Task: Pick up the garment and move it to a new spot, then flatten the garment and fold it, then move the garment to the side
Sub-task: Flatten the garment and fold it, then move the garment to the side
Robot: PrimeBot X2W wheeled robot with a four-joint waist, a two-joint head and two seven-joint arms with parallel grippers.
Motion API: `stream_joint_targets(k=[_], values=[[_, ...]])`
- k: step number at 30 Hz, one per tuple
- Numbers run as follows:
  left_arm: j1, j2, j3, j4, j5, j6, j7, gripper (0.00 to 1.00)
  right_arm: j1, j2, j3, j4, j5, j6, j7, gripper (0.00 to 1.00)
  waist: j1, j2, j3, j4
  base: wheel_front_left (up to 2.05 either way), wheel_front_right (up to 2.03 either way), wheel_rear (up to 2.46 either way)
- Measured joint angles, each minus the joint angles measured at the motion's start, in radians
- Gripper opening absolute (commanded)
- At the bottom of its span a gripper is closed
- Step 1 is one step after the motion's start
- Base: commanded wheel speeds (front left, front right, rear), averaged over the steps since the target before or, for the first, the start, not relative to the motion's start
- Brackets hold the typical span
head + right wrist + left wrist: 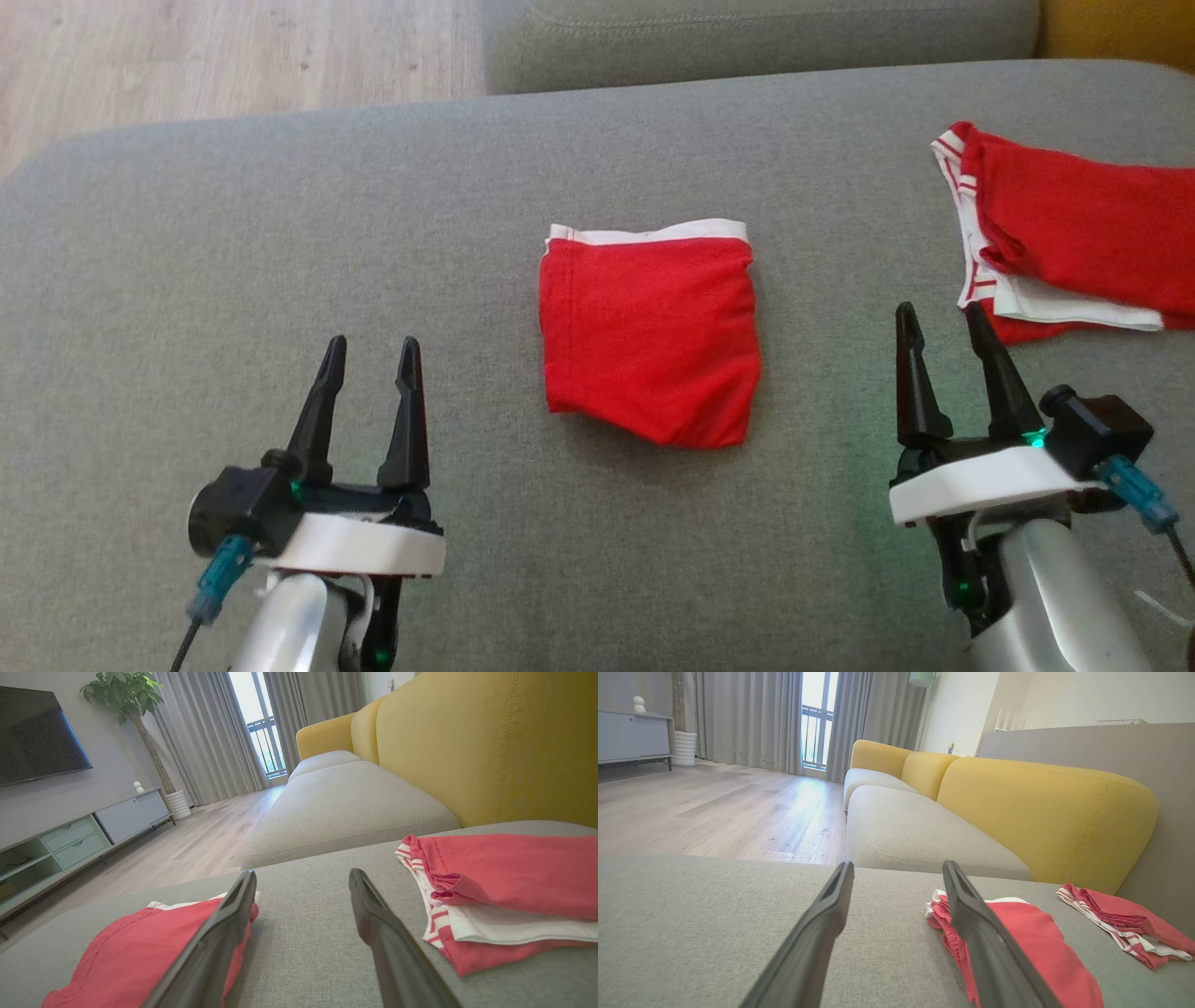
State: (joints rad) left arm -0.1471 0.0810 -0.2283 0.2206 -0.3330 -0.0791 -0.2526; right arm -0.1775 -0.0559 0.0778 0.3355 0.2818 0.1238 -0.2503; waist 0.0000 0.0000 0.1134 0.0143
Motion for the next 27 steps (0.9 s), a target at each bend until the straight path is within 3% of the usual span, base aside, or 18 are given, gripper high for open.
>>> stream_joint_targets(k=[12, 27], values=[[-0.034, -0.024, 0.002, 0.001, 0.017, -0.026, -0.001, 1.00, -0.084, 0.000, 0.013, 0.017, -0.012, 0.000, 0.063, 1.00, 0.0001, 0.0000, 0.079, 0.051, 0.00, 0.00, 0.00], [-0.074, -0.033, -0.003, 0.008, 0.016, -0.037, -0.001, 1.00, -0.224, -0.001, 0.108, 0.299, 0.038, 0.000, 0.160, 1.00, 0.0001, 0.0000, 0.133, 0.153, 0.00, 0.00, 0.00]])
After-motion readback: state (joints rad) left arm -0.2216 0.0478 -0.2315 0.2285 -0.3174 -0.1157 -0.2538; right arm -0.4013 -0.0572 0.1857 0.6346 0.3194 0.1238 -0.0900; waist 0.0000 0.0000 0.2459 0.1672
